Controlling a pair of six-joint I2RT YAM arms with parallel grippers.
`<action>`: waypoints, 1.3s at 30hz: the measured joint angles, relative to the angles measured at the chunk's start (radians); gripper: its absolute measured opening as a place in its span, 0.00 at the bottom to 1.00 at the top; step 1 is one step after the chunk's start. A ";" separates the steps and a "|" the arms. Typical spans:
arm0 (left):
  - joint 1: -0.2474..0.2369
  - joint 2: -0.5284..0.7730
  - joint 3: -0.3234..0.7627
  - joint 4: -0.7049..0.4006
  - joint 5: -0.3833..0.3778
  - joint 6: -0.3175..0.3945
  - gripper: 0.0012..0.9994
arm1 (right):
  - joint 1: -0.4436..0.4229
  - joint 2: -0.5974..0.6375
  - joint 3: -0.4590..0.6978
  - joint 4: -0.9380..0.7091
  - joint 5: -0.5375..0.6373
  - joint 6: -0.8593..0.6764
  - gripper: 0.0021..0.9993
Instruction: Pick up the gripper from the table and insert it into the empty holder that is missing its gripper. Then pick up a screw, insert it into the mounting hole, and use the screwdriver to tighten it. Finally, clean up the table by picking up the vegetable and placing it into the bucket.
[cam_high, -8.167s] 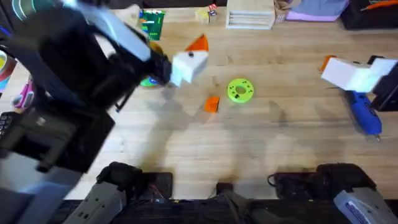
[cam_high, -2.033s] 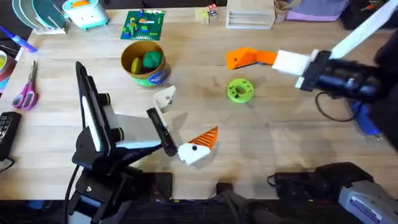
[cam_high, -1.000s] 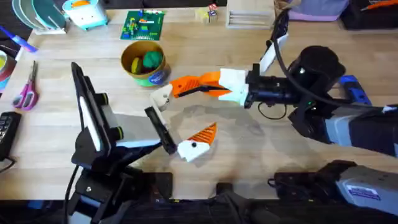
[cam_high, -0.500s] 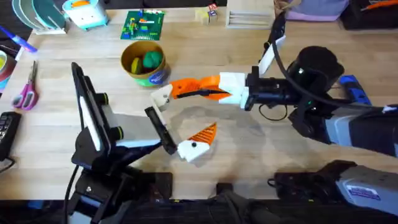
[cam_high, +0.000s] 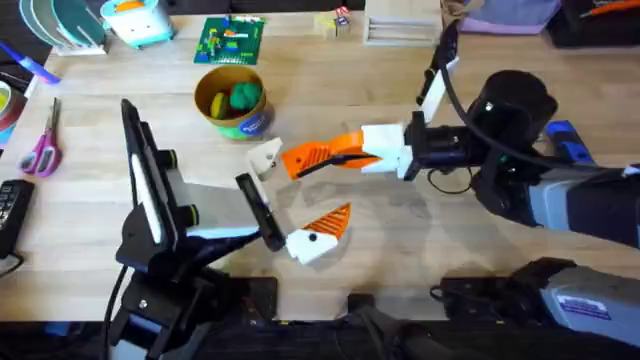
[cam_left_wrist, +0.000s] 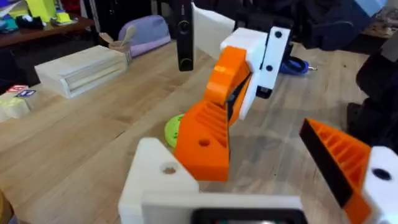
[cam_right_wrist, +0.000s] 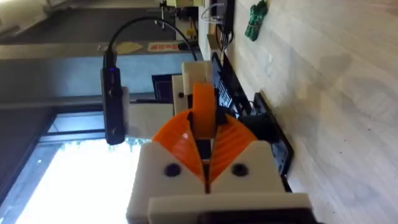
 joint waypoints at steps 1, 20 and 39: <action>0.000 0.000 0.000 0.000 0.001 0.000 0.99 | 0.001 0.000 0.000 0.000 -0.006 0.000 0.01; 0.000 0.000 0.000 0.000 -0.004 0.000 0.99 | 0.033 0.000 0.000 0.018 0.051 0.028 0.01; 0.000 0.000 0.000 0.000 -0.004 -0.001 0.99 | 0.081 0.025 0.019 0.045 0.121 0.053 0.01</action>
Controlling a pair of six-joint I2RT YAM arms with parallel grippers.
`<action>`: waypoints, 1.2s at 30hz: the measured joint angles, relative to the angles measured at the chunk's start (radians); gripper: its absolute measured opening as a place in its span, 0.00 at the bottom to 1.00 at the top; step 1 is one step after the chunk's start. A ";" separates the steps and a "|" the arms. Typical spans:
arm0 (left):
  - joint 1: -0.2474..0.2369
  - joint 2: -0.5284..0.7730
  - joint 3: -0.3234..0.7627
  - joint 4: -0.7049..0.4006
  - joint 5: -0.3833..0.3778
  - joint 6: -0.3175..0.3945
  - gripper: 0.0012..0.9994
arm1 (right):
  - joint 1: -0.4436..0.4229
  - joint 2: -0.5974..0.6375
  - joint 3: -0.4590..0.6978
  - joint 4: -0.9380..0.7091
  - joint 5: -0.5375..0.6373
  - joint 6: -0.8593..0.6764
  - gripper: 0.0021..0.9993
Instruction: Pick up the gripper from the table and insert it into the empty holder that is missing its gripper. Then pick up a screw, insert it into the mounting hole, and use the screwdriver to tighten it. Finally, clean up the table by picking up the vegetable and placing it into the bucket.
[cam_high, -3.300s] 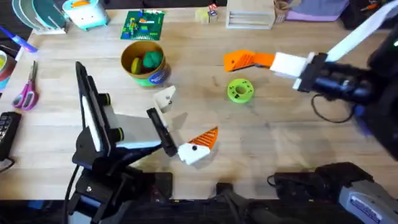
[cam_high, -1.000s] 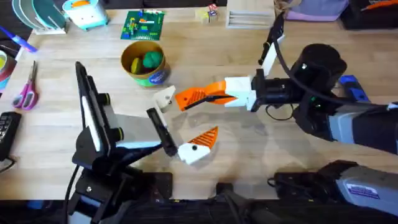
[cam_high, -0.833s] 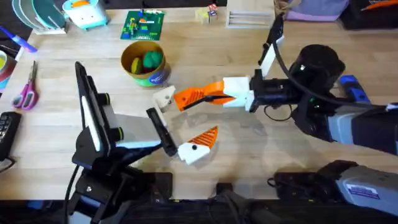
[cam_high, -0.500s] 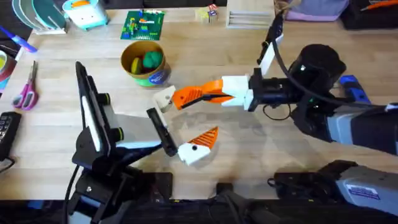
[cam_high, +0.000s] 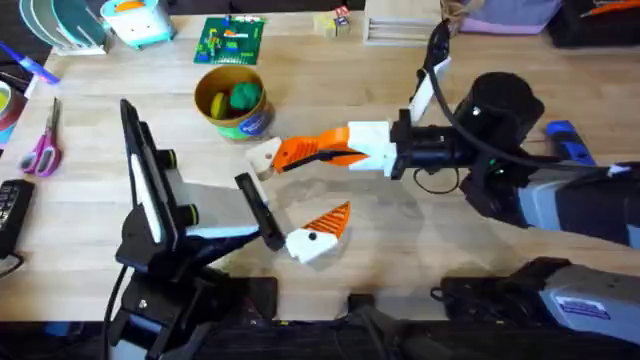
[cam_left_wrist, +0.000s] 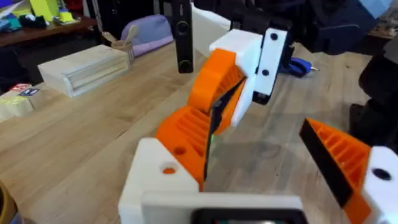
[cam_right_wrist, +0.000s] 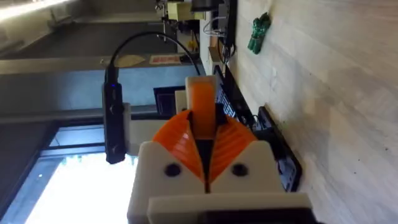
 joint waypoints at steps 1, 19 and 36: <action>0.000 0.000 0.000 0.000 -0.001 -0.002 0.99 | 0.008 0.006 0.004 0.001 0.006 0.000 0.01; 0.002 0.000 0.000 0.001 -0.044 -0.007 0.99 | 0.032 0.106 0.093 0.001 0.023 -0.008 0.01; 0.014 0.000 0.000 0.004 -0.109 -0.015 0.99 | 0.083 0.219 0.205 -0.003 0.012 -0.023 0.01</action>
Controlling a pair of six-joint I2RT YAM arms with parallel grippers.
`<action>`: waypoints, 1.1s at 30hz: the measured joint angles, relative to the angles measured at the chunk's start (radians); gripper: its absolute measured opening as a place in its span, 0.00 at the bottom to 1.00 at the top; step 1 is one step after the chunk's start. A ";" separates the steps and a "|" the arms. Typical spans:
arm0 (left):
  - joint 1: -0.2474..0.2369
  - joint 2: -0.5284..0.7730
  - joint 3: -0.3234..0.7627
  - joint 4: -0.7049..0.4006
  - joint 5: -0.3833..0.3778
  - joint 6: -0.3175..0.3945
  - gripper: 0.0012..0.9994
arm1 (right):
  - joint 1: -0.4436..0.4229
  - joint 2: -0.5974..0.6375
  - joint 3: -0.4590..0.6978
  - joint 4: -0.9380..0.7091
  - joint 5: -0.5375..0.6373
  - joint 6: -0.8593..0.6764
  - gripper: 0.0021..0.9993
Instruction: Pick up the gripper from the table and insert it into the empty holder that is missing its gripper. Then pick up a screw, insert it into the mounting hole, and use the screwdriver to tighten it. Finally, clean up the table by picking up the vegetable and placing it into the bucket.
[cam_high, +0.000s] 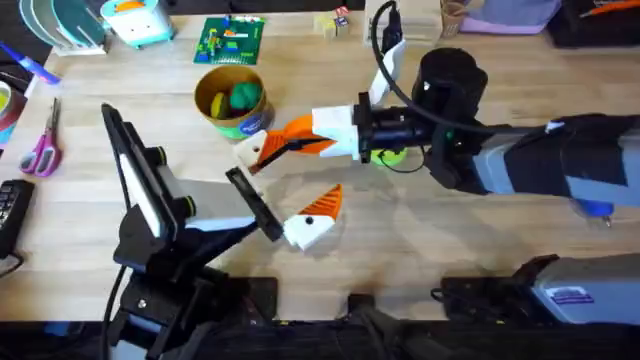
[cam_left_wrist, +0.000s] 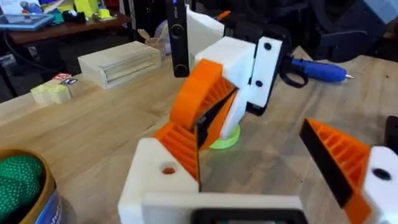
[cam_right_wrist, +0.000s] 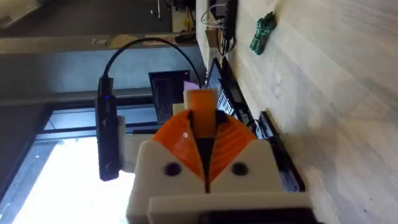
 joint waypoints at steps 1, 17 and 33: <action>0.000 0.000 0.000 0.000 0.000 0.000 0.99 | 0.000 0.000 0.000 -0.002 0.000 0.000 0.01; 0.000 0.000 0.000 0.000 0.002 0.000 0.99 | -0.005 0.000 0.004 -0.004 -0.015 0.000 0.11; -0.013 0.000 0.000 -0.004 0.099 0.005 0.99 | -0.014 0.000 0.013 -0.002 -0.074 -0.030 0.47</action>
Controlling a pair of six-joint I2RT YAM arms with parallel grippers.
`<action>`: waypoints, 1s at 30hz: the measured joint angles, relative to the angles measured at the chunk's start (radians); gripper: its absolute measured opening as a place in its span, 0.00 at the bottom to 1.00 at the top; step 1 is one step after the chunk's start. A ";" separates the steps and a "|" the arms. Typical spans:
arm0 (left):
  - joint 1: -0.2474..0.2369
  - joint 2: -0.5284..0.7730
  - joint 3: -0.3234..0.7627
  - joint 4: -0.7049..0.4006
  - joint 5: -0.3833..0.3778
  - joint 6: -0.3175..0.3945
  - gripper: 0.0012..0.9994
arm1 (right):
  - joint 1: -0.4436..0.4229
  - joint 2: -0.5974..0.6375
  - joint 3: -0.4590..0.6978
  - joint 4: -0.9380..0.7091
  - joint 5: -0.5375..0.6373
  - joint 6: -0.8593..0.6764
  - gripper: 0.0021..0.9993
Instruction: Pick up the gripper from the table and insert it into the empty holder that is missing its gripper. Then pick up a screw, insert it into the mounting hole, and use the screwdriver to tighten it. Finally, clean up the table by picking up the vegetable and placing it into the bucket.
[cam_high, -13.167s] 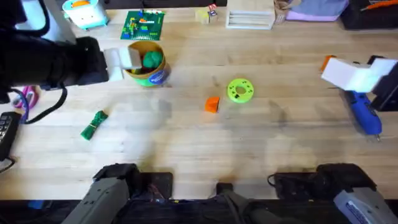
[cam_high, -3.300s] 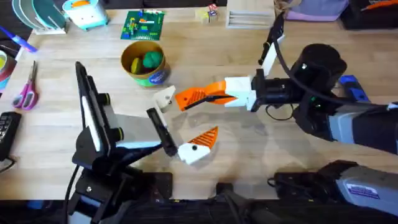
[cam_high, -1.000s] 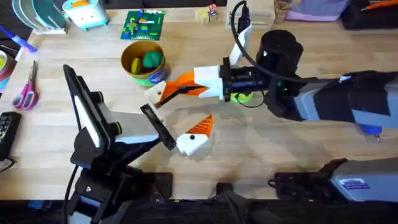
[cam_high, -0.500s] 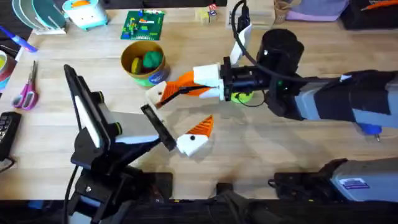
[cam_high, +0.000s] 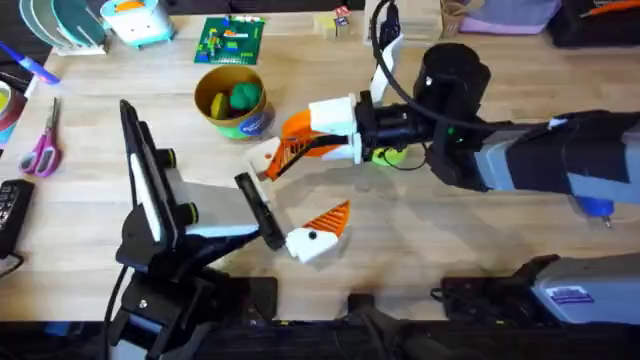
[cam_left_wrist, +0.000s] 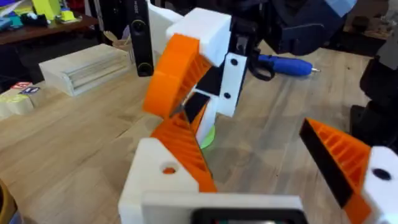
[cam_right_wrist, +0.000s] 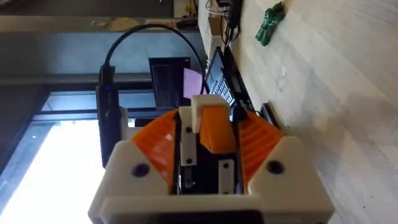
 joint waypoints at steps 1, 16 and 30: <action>0.000 0.000 0.000 0.000 0.000 0.000 0.99 | 0.000 0.000 0.000 0.000 -0.002 0.000 0.47; 0.000 0.000 0.000 0.000 0.015 0.000 0.99 | 0.000 0.000 0.000 0.000 -0.006 0.000 0.52; 0.000 0.000 0.000 0.000 0.015 0.000 0.99 | -0.015 0.000 0.003 -0.065 -0.005 -0.023 0.60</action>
